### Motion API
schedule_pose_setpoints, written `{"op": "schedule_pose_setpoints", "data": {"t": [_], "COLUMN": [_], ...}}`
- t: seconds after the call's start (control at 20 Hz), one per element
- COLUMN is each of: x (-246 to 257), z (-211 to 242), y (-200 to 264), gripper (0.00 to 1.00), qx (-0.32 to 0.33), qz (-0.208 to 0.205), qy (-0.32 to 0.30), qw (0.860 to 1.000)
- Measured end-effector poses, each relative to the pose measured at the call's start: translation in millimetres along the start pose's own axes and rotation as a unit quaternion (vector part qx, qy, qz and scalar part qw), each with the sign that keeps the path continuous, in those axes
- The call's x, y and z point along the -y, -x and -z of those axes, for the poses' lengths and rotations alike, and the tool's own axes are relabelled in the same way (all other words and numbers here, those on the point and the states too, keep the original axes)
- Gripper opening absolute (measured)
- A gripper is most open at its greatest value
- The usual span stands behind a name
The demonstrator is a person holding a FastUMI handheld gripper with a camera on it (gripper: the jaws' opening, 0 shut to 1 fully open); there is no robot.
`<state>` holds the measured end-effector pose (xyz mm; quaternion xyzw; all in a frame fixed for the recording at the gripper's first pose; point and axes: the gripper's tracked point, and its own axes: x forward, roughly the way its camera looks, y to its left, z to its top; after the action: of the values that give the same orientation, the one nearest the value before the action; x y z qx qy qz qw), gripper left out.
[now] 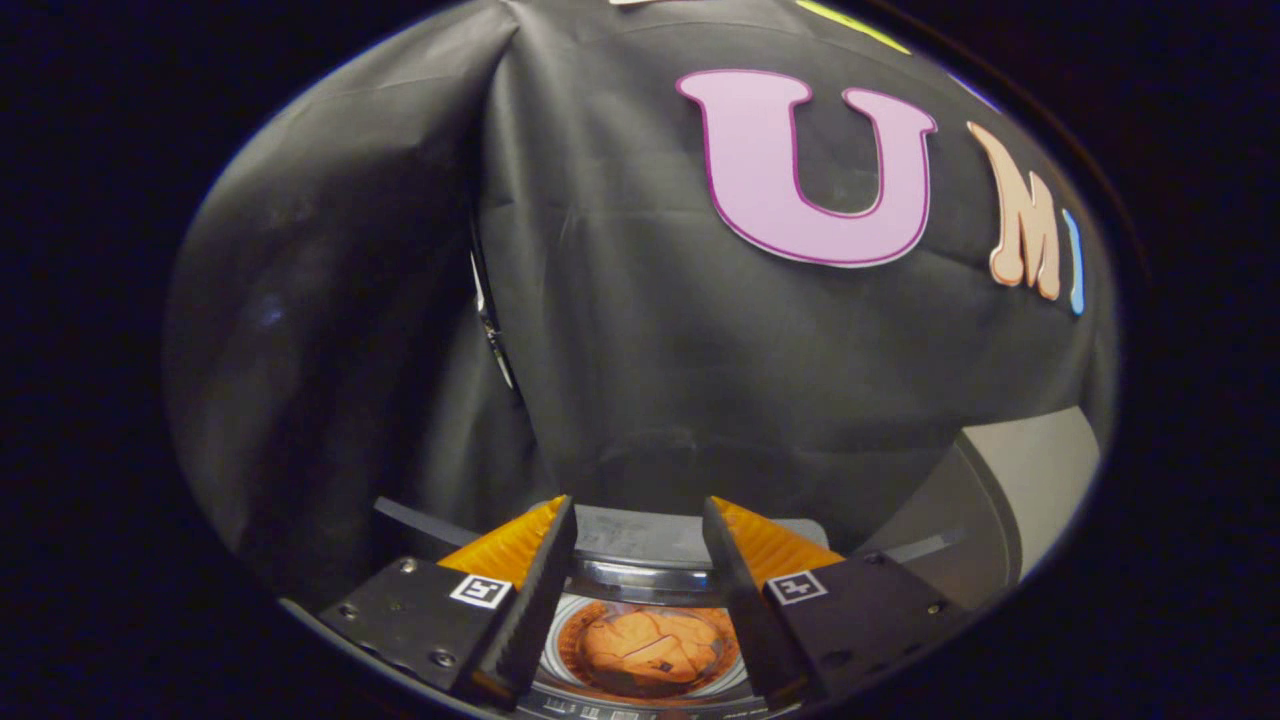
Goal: Put the clothes into the washing machine and then close the washing machine lid.
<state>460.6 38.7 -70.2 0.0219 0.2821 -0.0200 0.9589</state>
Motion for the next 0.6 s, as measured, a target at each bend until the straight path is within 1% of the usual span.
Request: {"op": "schedule_pose_setpoints", "data": {"t": [0.25,0.4,0.5,0.6], "x": [-3,-8,-7,-2], "z": [18,18,27,13], "y": [7,5,5,6], "gripper": [0.8,0.8,0.79,0.79], "qx": [-0.012,0.001,-0.02,-0.009], "qz": [-0.005,-0.012,-0.017,-0.011], "qy": [0.001,-0.008,-0.014,-0.018], "qw": [1.0,1.0,1.0,1.0]}}
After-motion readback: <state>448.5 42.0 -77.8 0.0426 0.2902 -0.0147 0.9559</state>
